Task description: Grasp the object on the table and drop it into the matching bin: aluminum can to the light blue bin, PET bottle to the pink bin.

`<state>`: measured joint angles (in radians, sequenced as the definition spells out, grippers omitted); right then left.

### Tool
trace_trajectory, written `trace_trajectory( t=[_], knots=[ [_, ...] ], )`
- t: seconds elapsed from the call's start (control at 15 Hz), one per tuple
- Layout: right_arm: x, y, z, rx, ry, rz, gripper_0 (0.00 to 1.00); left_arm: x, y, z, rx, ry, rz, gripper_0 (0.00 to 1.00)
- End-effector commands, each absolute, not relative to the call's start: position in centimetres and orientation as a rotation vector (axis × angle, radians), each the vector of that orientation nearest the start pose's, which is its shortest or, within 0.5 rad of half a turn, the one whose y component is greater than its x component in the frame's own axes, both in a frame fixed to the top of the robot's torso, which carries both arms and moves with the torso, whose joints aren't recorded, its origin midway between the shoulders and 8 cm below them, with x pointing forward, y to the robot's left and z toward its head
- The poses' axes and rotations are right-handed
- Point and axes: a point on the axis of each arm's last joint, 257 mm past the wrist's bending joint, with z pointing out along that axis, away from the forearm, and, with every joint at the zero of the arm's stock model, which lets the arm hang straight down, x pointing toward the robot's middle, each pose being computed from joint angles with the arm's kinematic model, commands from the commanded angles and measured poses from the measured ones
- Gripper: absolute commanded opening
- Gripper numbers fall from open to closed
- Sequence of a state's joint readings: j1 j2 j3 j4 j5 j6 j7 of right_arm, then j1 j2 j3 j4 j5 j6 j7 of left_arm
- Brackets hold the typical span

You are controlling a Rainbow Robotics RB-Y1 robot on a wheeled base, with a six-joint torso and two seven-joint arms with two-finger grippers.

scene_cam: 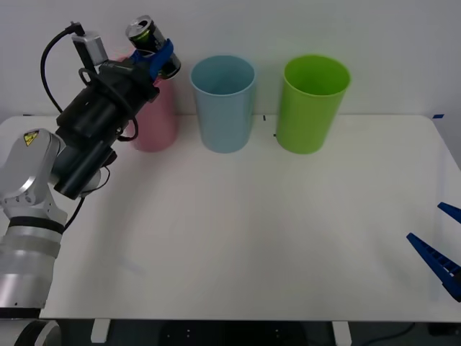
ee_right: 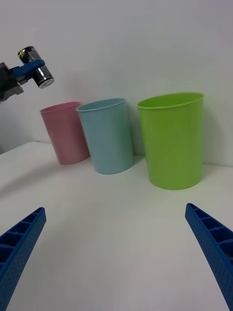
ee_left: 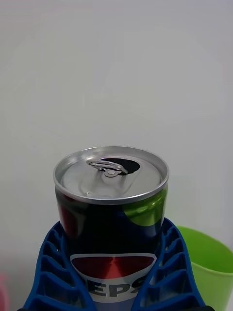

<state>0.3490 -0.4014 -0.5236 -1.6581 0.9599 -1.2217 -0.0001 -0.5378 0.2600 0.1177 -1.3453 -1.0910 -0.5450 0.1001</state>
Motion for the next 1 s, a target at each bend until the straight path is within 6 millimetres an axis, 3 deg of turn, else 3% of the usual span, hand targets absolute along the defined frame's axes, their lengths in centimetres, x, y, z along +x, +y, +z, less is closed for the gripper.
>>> trace_trajectory(
  t=[0.07,0.6,0.8,1.0],
  knots=[
    [34.2,-33.0,-16.9,-0.465,1.441,0.567,1.00,64.3,13.8,2.6,0.274,1.193,-0.633,0.00],
    [34.2,-33.0,-16.9,-0.465,1.441,0.567,1.00,71.2,8.5,4.0,0.264,1.310,-0.546,0.00],
    [34.2,-33.0,-16.9,-0.465,1.441,0.567,1.00,72.1,6.4,4.5,0.289,1.334,-0.527,0.00],
    [34.2,-33.0,-16.9,-0.465,1.441,0.567,1.00,72.3,6.0,5.0,0.293,1.331,-0.503,0.00]
  ],
)
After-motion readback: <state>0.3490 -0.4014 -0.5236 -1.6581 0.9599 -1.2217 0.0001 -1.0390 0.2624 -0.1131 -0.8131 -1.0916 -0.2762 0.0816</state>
